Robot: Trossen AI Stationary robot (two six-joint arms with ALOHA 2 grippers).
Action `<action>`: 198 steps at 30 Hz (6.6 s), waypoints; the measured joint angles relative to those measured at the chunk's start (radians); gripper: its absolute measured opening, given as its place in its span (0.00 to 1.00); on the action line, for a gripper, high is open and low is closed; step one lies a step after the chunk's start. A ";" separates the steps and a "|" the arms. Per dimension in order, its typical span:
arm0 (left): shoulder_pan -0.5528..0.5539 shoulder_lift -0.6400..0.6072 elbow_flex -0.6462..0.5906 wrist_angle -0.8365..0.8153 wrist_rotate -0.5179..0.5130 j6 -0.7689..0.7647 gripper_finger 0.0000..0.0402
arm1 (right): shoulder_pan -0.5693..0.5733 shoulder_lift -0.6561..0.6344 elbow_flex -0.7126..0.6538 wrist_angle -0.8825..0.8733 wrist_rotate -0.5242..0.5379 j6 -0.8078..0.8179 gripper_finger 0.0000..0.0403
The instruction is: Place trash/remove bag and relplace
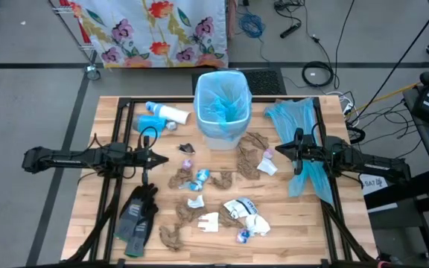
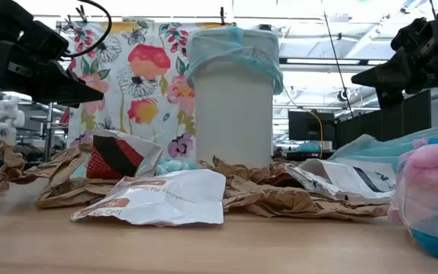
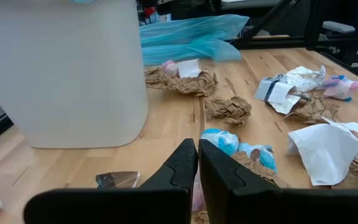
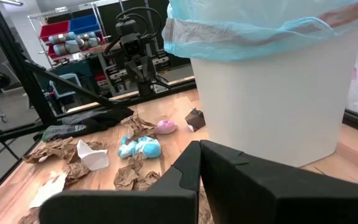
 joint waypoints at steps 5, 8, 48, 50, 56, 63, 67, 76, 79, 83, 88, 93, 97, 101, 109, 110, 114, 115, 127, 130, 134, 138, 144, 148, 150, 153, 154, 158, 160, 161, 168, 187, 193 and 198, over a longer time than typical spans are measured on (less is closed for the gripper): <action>0.000 0.000 0.000 0.000 0.000 0.000 0.06 | 0.000 0.000 0.000 0.000 0.000 0.000 0.00; 0.000 0.000 0.000 0.000 0.000 0.000 0.06 | 0.000 0.000 0.000 0.000 0.000 0.000 0.00; 0.000 0.000 0.000 0.000 0.000 0.000 0.06 | -0.001 0.670 0.707 -0.646 0.321 0.020 0.00; 0.000 0.000 0.000 0.000 0.000 0.000 0.06 | -0.001 0.693 0.780 -0.734 0.367 0.125 0.00; 0.000 0.000 0.000 0.000 0.000 0.000 0.06 | 0.000 0.756 0.907 -0.937 0.375 0.499 0.00; 0.000 0.000 0.000 0.000 0.000 0.000 0.06 | 0.050 0.879 0.914 -1.013 0.186 0.736 0.00; 0.000 0.000 0.000 0.000 0.000 -0.074 0.06 | 0.177 1.001 0.914 -1.008 0.183 0.863 0.00; 0.000 0.000 0.000 0.003 0.000 -0.402 0.06 | 0.440 1.202 0.914 -1.000 0.188 1.228 0.00; 0.000 0.000 0.000 0.003 0.000 -0.428 0.06 | 0.480 1.249 0.914 -1.000 0.189 1.259 0.00; 0.000 0.000 0.000 0.003 0.000 -0.425 0.06 | 0.470 1.306 0.914 -1.013 0.205 1.226 0.00; 0.000 0.000 0.000 0.010 0.000 -0.426 0.06 | 0.386 1.373 0.914 -1.009 0.259 1.131 0.01; 0.000 0.000 0.000 0.008 -0.002 -0.426 0.06 | 0.264 1.434 0.913 -0.978 0.205 0.968 0.09; 0.000 0.000 0.000 0.010 -0.055 -0.425 0.06 | 0.196 1.460 0.913 -0.938 0.213 0.835 0.19; 0.000 0.000 0.000 0.025 -0.079 -0.424 0.06 | 0.154 1.464 0.878 -0.928 0.214 0.760 0.28; -0.002 0.000 0.079 -0.034 -0.128 -0.396 0.05 | 0.145 1.416 0.724 -0.712 0.161 0.701 0.36; -0.004 0.000 0.094 -0.049 -0.136 -0.390 0.04 | 0.146 1.412 0.716 -0.694 0.159 0.691 0.36; -0.014 0.000 0.169 -0.148 -0.173 -0.383 0.01 | 0.137 1.411 0.701 -0.693 0.120 0.679 0.35; -0.016 0.000 0.183 -0.178 -0.174 -0.372 0.01 | 0.137 1.410 0.702 -0.689 0.112 0.680 0.35; -0.020 0.000 0.240 -0.293 -0.196 -0.371 0.02 | 0.260 1.294 0.753 -0.660 0.018 0.769 0.35; -0.020 0.000 0.240 -0.297 -0.197 -0.371 0.02 | 0.284 1.293 0.774 -0.630 -0.032 0.817 0.35; -0.020 0.000 0.240 -0.297 -0.199 -0.370 0.02 | 0.324 1.302 0.797 -0.599 -0.050 0.794 0.35; -0.020 0.000 0.240 -0.319 -0.209 -0.370 0.02 | 0.366 1.302 0.804 -0.602 -0.051 0.630 0.35; -0.020 0.000 0.240 -0.319 -0.209 -0.371 0.02 | 0.429 1.302 0.804 -0.598 -0.066 0.221 0.35; -0.020 0.000 0.240 -0.319 -0.209 -0.372 0.02 | 0.448 1.307 0.804 -0.556 -0.009 0.057 0.35; -0.020 0.000 0.240 -0.319 -0.209 -0.372 0.02 | 0.448 1.319 0.804 -0.525 0.004 -0.010 0.35; -0.020 0.000 0.240 -0.317 -0.209 -0.381 0.02 | 0.447 1.359 0.804 -0.493 0.005 -0.086 0.35; -0.020 0.000 0.240 -0.317 -0.209 -0.400 0.02 | 0.447 1.375 0.804 -0.496 0.004 -0.106 0.35; -0.020 0.000 0.240 -0.317 -0.210 -0.450 0.02 | 0.448 1.434 0.804 -0.479 -0.004 -0.120 0.35; -0.020 0.000 0.240 -0.316 -0.210 -0.450 0.02 | 0.452 1.459 0.804 -0.453 -0.019 -0.126 0.35; -0.020 0.000 0.240 -0.316 -0.210 -0.450 0.02 | 0.454 1.472 0.804 -0.439 -0.021 -0.131 0.35; -0.020 0.000 0.241 -0.316 -0.210 -0.450 0.02 | 0.454 1.564 0.804 -0.400 -0.025 -0.095 0.27; -0.020 0.000 0.241 -0.316 -0.234 -0.397 0.02 | 0.438 1.365 1.140 -0.956 0.162 0.441 0.00; -0.020 0.000 0.244 -0.326 -0.232 -0.368 0.02 | 0.381 1.358 1.389 -1.132 0.297 0.491 0.00; -0.020 0.015 0.326 -0.408 -0.216 -0.338 0.02 | 0.276 1.363 1.516 -1.108 0.331 0.444 0.00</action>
